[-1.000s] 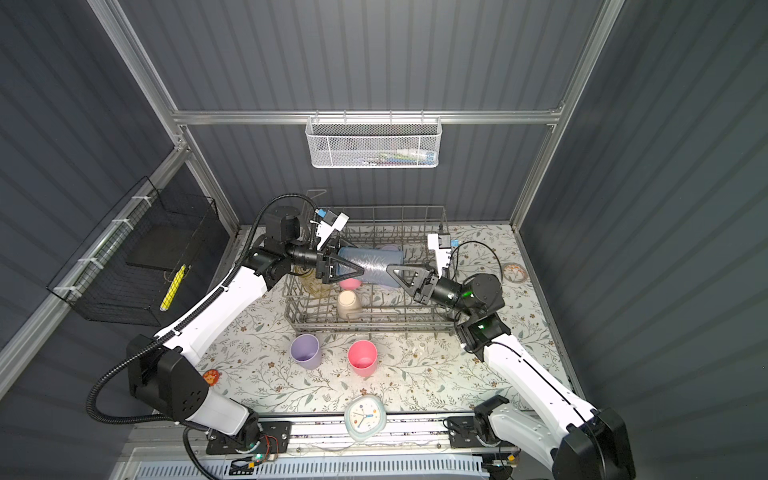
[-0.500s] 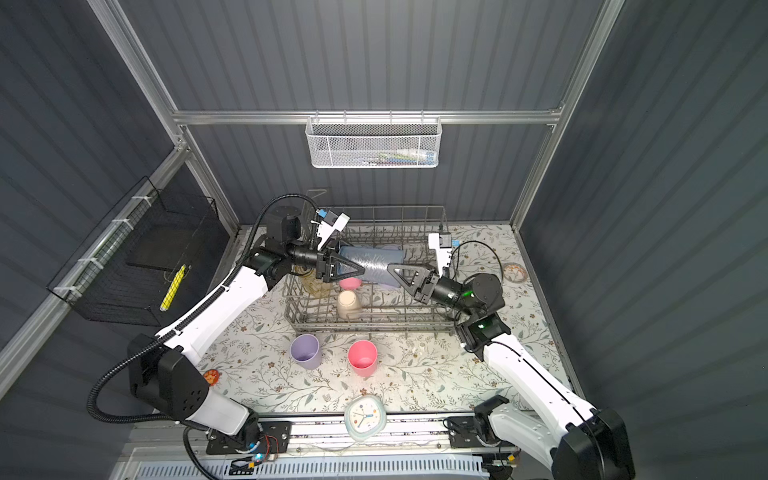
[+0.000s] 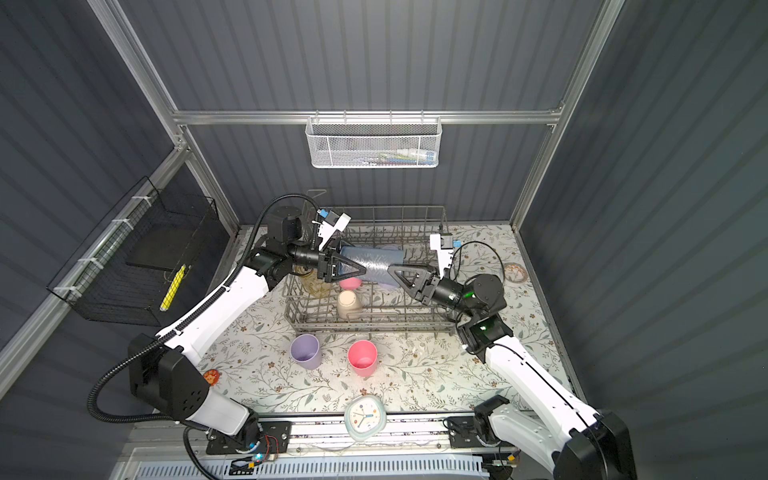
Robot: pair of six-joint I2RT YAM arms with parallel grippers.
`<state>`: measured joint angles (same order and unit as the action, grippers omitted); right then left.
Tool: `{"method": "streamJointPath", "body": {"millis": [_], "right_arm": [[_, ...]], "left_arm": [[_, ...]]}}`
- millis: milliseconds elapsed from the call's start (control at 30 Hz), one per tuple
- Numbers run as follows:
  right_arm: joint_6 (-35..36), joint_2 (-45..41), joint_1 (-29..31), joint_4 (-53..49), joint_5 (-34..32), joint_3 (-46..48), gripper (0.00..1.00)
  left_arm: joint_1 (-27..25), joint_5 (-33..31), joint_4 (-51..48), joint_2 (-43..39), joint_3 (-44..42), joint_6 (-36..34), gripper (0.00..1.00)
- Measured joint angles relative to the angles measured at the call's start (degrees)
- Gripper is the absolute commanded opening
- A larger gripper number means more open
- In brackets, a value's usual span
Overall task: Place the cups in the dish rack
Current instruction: 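Open the right gripper and withdraw while the left gripper holds the blue cup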
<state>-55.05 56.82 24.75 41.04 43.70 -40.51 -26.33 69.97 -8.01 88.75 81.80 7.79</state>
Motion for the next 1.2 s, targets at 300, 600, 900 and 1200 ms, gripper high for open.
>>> {"method": "streamJointPath", "body": {"millis": [300,600,900,1200], "right_arm": [[7.3,-7.3,-1.7,-13.1,-4.5,-0.2,0.39],[16.2,-14.1,-2.8,-41.0,-27.2,-3.4,0.39],[17.6,-21.6,-6.4,-57.1,-45.0,-2.4,0.41],[18.0,-23.5,-8.0,-61.1,-48.2,-0.9,0.41]], "left_arm": [[-0.1,-1.9,0.3,0.5,0.7,0.6,0.62],[-0.1,-12.5,-8.8,3.1,6.6,-2.4,0.61],[-0.1,-26.3,-25.0,6.4,13.6,-10.1,0.61],[-2.2,-36.3,-35.3,7.6,14.3,-15.2,0.62]]}}
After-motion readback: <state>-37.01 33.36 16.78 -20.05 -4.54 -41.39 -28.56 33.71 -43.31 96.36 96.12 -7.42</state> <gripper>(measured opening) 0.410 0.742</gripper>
